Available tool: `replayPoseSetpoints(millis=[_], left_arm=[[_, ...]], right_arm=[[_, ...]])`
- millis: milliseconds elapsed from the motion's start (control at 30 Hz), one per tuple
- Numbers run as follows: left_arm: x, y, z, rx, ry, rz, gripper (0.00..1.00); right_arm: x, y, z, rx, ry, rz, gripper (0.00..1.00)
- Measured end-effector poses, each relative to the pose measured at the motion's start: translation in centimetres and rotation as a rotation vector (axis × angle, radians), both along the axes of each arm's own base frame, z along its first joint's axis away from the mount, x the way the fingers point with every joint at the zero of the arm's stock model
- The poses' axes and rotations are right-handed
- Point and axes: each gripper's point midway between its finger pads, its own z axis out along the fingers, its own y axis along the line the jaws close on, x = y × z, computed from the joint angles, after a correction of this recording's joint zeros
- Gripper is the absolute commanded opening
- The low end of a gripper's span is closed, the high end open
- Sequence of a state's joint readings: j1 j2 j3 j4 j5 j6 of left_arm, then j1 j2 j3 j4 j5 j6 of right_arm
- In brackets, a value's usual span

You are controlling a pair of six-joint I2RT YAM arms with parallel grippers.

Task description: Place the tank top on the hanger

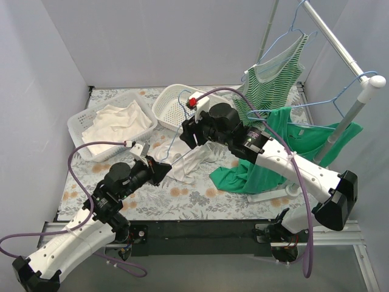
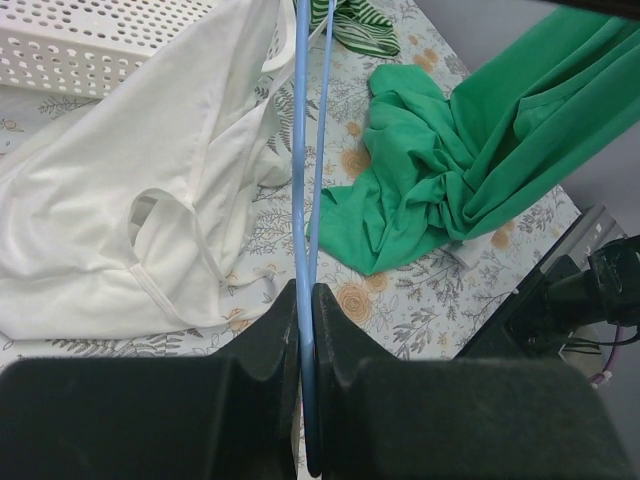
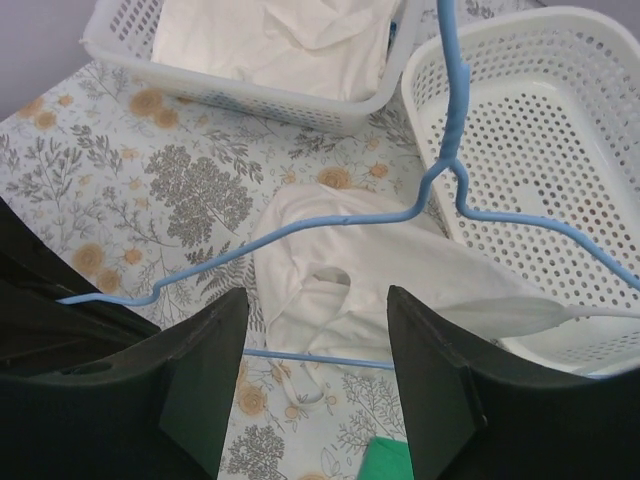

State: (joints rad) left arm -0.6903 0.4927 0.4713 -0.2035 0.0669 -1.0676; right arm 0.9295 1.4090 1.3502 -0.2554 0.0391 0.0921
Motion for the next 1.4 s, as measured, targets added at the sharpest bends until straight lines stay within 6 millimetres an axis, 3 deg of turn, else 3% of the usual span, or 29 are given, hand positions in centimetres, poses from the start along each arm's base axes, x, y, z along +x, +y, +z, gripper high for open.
replayPoseSetpoints(millis=[267, 500, 733, 1000, 1267, 1400], left_arm=[[0.0, -0.1, -0.2, -0.014, 0.023, 0.009, 0.0], [-0.1, 0.0, -0.2, -0.02, 0.03, 0.011, 0.0], [-0.2, 0.1, -0.1, -0.026, 0.034, 0.014, 0.0], [-0.3, 0.2, -0.5, -0.017, 0.047, 0.019, 0.0], [-0.2, 0.2, -0.7, -0.014, 0.056, 0.022, 0.0], [-0.2, 0.2, -0.7, -0.016, 0.058, 0.023, 0.0]], right_arm=[[1.3, 0.2, 4.4, 0.074, -0.077, -0.066, 0.7], [3.5, 1.6, 6.7, 0.106, -0.112, -0.111, 0.69], [5.1, 3.6, 3.0, 0.047, -0.056, -0.119, 0.74], [5.1, 3.8, 1.1, 0.061, -0.022, -0.13, 0.82], [5.4, 4.0, 1.4, 0.089, -0.031, -0.152, 0.82], [6.3, 3.5, 1.5, 0.085, -0.059, -0.211, 0.69]])
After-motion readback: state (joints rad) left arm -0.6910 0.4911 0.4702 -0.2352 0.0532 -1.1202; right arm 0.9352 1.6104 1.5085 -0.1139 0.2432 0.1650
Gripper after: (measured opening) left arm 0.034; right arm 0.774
